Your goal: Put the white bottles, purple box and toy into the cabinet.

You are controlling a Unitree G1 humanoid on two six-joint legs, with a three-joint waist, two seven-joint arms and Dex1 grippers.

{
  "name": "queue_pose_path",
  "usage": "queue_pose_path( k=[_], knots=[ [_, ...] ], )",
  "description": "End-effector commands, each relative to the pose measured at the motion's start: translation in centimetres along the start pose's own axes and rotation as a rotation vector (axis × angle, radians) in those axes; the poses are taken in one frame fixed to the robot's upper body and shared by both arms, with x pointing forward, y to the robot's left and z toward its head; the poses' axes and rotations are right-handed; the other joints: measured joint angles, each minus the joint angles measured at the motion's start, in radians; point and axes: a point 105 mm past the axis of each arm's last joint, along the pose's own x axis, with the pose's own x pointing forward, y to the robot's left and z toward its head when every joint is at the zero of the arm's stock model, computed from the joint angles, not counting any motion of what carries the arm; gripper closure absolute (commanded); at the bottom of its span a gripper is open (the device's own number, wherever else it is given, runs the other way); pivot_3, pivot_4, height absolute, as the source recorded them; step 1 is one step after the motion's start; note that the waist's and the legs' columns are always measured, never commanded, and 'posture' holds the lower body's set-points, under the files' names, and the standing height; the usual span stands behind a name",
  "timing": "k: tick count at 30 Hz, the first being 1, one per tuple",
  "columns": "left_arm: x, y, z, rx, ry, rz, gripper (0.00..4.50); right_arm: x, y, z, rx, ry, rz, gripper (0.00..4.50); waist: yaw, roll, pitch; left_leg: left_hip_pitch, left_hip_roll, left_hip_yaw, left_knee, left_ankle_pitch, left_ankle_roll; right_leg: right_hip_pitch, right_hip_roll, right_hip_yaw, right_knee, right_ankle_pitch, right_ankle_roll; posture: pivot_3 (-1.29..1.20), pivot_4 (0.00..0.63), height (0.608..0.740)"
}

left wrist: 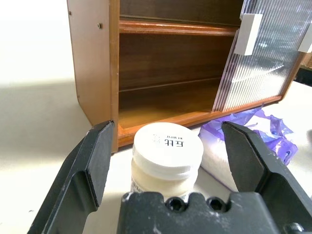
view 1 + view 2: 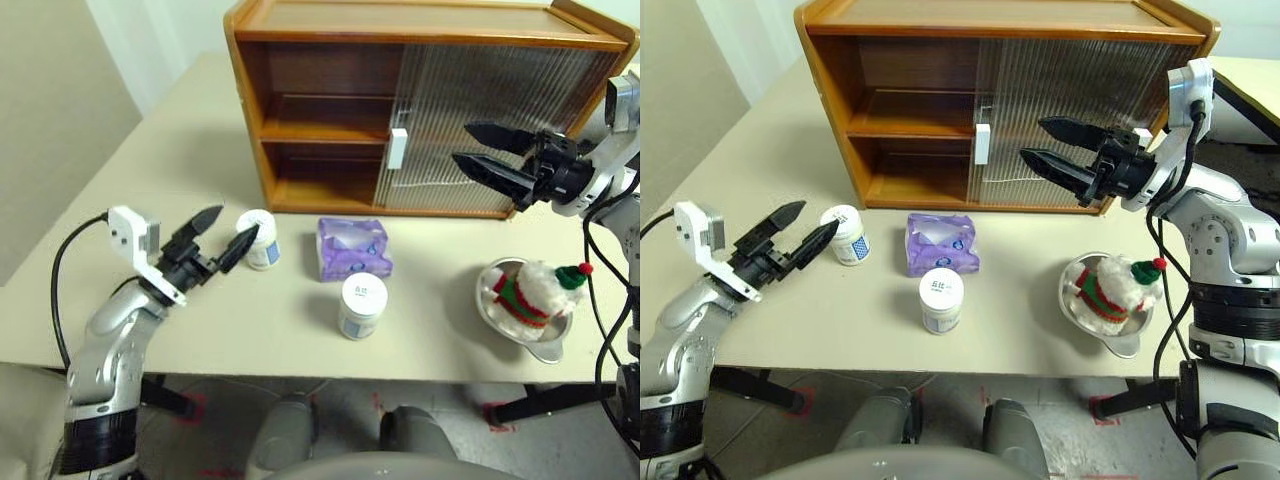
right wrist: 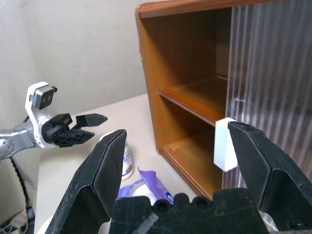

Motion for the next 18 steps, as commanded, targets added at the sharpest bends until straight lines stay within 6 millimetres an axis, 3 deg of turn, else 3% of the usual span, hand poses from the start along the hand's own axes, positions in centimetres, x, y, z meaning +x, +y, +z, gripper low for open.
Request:
queue_pose_path(
  k=[1, 10, 18],
  knots=[
    [-0.7, 0.2, -1.0, -0.001, 0.008, 0.005, 0.06, 0.2, 0.0, 0.0, -0.011, 0.002, 0.009, 0.00, 0.007, 0.000, 0.000, 0.000, 0.000, 0.000, -0.001, 0.000, 0.000, 0.000, 0.000, 0.000, 0.000, 0.000, 0.000, 0.13, 0.000, 0.740],
    [-1.0, 1.4, -4.3, -0.013, 0.066, 0.058, 0.06, 0.1, 0.1, 0.5, -0.023, 0.002, 0.008, 0.00, 0.007, 0.000, 0.000, 0.000, 0.001, 0.000, -0.002, 0.000, 0.000, -0.001, 0.005, 0.000, 0.000, 0.002, 0.005, 0.11, 0.000, 0.740],
    [-0.2, 0.0, -5.2, 0.015, 0.090, -0.048, 0.06, -0.2, 0.1, 0.6, -0.031, 0.005, -0.004, 0.00, 0.004, 0.000, 0.000, -0.001, 0.001, 0.001, -0.002, 0.000, 0.000, -0.002, 0.004, 0.000, 0.000, 0.002, 0.006, 0.08, 0.000, 0.740]
  ],
)
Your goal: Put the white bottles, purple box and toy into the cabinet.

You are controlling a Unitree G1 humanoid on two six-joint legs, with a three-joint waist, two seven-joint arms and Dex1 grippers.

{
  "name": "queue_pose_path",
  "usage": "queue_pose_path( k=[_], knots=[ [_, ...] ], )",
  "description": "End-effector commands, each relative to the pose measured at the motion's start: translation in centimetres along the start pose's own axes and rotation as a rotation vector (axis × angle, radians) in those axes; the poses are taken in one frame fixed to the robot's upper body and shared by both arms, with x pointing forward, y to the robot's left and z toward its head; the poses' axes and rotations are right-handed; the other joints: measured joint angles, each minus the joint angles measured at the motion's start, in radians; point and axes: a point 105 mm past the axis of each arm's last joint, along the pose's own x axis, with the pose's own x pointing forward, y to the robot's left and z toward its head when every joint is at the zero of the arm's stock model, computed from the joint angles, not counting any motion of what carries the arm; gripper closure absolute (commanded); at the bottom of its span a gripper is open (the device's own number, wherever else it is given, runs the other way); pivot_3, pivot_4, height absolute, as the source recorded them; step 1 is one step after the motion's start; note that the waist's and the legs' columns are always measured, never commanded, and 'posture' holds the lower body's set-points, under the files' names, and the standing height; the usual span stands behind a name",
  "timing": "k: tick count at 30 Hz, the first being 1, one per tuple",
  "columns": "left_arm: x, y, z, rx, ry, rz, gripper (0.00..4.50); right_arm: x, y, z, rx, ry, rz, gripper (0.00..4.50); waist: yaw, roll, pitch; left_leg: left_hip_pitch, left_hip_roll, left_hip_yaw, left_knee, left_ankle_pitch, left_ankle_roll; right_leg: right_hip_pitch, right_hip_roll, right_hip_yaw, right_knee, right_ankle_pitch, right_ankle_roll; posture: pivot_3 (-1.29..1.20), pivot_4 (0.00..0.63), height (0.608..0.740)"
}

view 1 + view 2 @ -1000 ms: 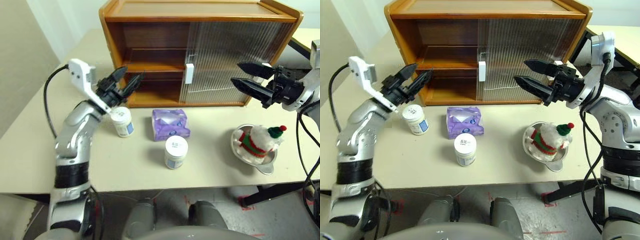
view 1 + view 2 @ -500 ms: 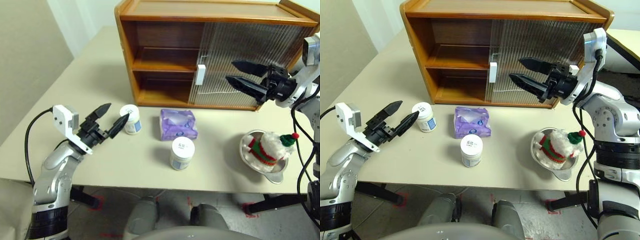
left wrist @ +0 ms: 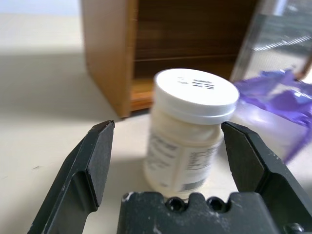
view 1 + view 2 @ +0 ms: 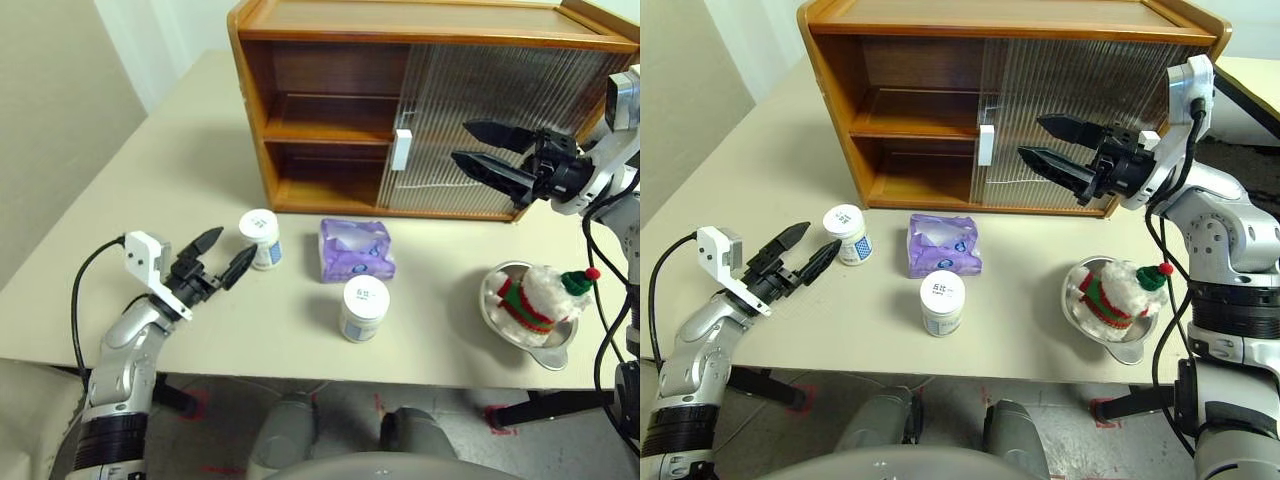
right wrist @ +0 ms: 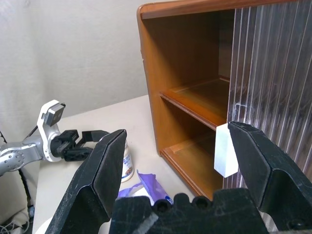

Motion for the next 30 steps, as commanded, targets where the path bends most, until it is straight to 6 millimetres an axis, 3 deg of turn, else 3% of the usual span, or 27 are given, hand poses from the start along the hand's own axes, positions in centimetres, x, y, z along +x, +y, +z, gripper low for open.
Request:
queue_pose_path(
  k=[1, 13, 30],
  knots=[
    [0.3, -0.7, -0.5, 0.025, 0.023, -0.054, 0.06, -0.2, 0.1, 0.4, -0.021, 0.005, -0.005, 0.00, -0.001, 0.000, 0.000, 0.000, 0.000, 0.000, 0.000, 0.000, 0.000, 0.000, 0.000, 0.000, 0.000, 0.000, 0.000, 0.08, 0.000, 0.740],
    [1.0, 0.3, -1.4, 0.053, 0.058, -0.044, 0.06, -0.5, 0.2, 0.7, -0.030, 0.001, -0.017, 0.00, -0.006, 0.000, 0.000, 0.000, 0.003, 0.001, 0.000, 0.000, -0.001, -0.001, 0.003, 0.000, 0.000, 0.000, 0.001, 0.06, 0.000, 0.740],
    [1.8, -0.2, -2.7, 0.101, 0.093, -0.105, 0.06, -0.9, 0.3, 0.8, -0.033, 0.005, -0.031, 0.00, -0.029, 0.000, 0.000, 0.000, 0.005, 0.001, 0.000, -0.001, -0.002, -0.001, 0.003, 0.000, 0.000, 0.001, 0.000, 0.04, 0.000, 0.740]
  ],
)
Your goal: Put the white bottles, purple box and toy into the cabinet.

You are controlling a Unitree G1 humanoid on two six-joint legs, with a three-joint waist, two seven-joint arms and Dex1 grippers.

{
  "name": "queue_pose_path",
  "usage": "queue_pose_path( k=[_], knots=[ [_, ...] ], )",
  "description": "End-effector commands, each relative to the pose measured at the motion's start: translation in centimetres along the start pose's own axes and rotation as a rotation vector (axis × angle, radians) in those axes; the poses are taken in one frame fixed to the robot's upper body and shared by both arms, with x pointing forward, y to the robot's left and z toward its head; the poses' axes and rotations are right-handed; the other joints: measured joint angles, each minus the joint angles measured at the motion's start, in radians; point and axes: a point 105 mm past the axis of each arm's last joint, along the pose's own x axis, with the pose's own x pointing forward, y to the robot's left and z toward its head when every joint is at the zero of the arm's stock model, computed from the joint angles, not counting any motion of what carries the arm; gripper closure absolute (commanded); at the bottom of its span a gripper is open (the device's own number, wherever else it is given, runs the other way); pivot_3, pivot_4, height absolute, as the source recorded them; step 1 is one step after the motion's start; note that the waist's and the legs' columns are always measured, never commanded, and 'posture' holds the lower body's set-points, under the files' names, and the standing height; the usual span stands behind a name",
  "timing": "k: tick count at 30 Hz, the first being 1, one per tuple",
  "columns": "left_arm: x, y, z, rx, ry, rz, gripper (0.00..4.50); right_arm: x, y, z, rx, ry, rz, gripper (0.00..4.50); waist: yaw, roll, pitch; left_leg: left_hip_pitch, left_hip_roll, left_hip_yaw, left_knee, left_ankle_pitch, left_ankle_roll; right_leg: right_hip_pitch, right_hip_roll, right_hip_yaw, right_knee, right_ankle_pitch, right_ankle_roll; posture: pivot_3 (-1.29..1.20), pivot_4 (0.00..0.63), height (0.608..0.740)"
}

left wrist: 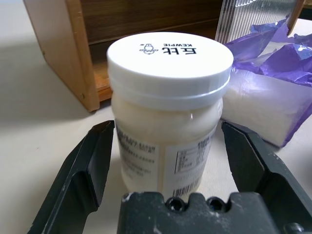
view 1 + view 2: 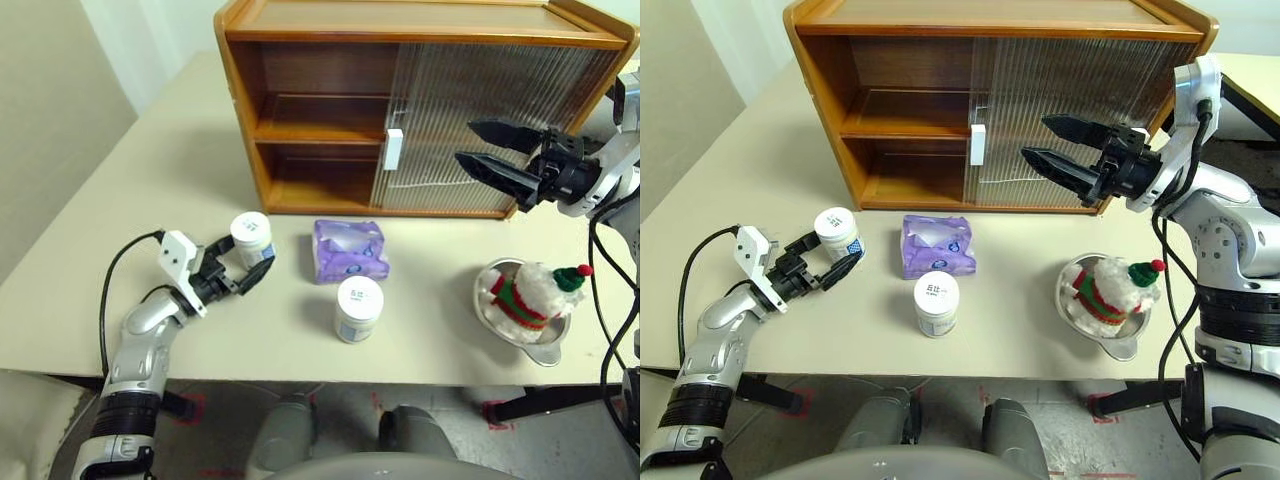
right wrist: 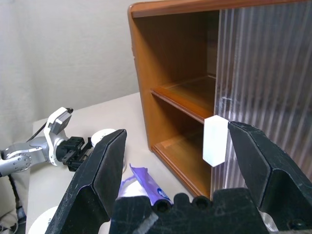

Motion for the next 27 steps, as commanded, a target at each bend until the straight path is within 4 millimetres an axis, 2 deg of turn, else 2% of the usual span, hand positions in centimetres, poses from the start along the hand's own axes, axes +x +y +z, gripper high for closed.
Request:
queue_pose_path(
  k=[1, 13, 24, 27],
  knots=[
    [0.3, -0.3, -0.3, 0.010, 0.009, -0.020, 0.06, -0.4, 0.1, 0.7, -0.020, -0.008, -0.005, 0.00, -0.003, 0.000, 0.000, 0.000, 0.000, 0.000, 0.000, 0.000, 0.000, 0.000, 0.000, 0.000, 0.000, 0.000, 0.000, 0.04, 0.000, 0.740],
    [-0.8, 0.3, -0.7, 0.015, 0.030, 0.009, 0.06, -0.4, 0.0, 0.8, -0.021, -0.013, -0.006, 0.00, -0.004, 0.000, 0.000, 0.000, 0.001, 0.001, 0.000, 0.000, 0.000, 0.000, 0.001, 0.000, 0.000, 0.000, 0.000, 0.05, 0.000, 0.740],
    [-0.4, 0.2, -1.1, 0.001, 0.029, 0.016, 0.06, -0.4, 0.0, 0.8, -0.022, -0.010, -0.006, 0.00, -0.003, 0.000, 0.000, 0.000, 0.001, 0.001, 0.000, 0.000, -0.001, -0.001, 0.001, 0.000, 0.000, 0.000, 0.000, 0.05, 0.000, 0.740],
    [-0.2, 0.3, -1.1, -0.002, 0.029, 0.019, 0.65, -0.5, 0.0, 0.8, -0.024, -0.010, -0.009, 0.00, -0.003, 0.000, 0.000, 0.000, 0.001, 0.001, 0.000, 0.000, -0.001, -0.001, 0.001, 0.000, 0.000, 0.000, -0.001, 0.04, 0.000, 0.740]
  ],
)
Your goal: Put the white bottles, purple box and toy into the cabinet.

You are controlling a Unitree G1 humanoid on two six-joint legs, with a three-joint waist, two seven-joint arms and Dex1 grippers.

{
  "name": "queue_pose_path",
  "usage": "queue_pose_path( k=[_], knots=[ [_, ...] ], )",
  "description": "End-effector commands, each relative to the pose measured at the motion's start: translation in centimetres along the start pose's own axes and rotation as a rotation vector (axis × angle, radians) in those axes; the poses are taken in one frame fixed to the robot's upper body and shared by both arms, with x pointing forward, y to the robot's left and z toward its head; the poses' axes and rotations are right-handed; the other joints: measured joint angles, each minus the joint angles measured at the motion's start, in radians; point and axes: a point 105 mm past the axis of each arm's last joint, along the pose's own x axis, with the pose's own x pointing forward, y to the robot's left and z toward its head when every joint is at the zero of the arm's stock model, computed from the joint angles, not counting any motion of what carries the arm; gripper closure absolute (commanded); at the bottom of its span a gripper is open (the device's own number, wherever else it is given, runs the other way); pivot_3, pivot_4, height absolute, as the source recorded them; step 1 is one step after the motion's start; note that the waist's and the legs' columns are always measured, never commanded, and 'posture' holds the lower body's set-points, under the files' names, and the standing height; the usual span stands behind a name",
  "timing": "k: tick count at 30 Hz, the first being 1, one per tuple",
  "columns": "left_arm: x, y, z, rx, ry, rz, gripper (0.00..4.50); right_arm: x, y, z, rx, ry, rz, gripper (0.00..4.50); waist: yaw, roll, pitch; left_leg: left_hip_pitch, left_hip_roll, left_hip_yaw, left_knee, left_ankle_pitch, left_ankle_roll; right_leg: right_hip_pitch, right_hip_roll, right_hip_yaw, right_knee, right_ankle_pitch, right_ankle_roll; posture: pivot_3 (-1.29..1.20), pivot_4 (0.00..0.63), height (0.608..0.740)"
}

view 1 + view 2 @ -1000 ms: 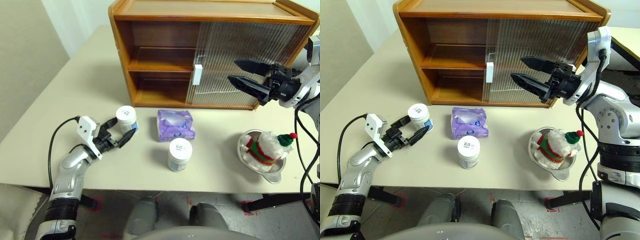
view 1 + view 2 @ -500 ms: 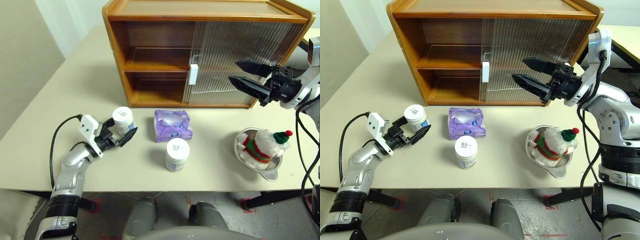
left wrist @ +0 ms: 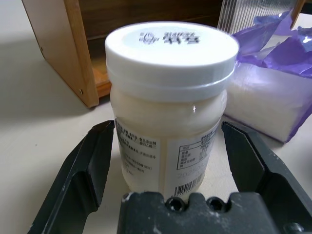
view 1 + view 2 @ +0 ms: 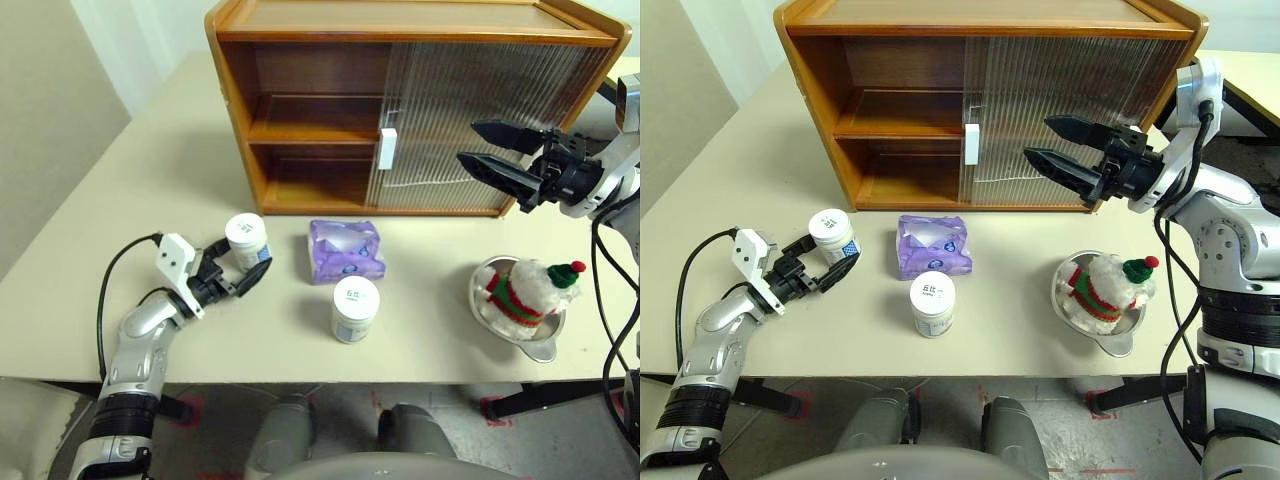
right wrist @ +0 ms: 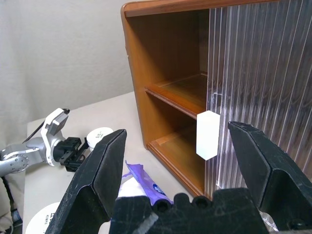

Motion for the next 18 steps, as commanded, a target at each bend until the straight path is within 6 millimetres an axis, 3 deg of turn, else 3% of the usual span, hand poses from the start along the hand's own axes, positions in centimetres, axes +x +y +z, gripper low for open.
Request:
queue_pose_path(
  k=[1, 3, 11, 18],
  knots=[
    [0.3, 0.0, -0.4, 0.001, 0.012, 0.002, 1.04, -0.4, 0.1, 0.8, -0.021, -0.012, -0.002, 0.00, 0.000, 0.000, 0.000, 0.000, 0.000, 0.000, 0.000, 0.000, 0.000, 0.000, 0.000, 0.000, 0.000, 0.000, 0.000, 0.04, 0.000, 0.740],
    [0.4, 0.0, -0.3, 0.001, 0.009, 0.003, 1.47, -0.4, 0.0, 0.8, -0.021, -0.011, -0.004, 0.00, 0.000, 0.000, 0.000, 0.000, 0.000, 0.000, 0.000, 0.000, 0.000, 0.000, 0.000, 0.000, 0.000, 0.000, 0.000, 0.04, 0.000, 0.740],
    [1.0, -0.2, 0.3, -0.003, -0.018, -0.009, 1.47, -0.5, 0.0, 0.7, -0.021, -0.010, -0.006, 0.00, 0.000, 0.000, 0.000, 0.000, 0.000, 0.001, 0.000, 0.000, 0.000, 0.000, 0.000, 0.000, 0.001, 0.000, 0.000, 0.04, 0.000, 0.740],
    [3.7, 0.1, 4.0, 0.046, -0.115, 0.037, 1.47, -0.3, 0.2, 0.4, -0.021, -0.007, -0.001, 0.00, 0.003, 0.000, 0.000, 0.000, 0.000, 0.001, 0.001, 0.000, 0.000, 0.000, 0.000, 0.000, 0.001, 0.001, 0.001, 0.04, 0.000, 0.740]
  ],
)
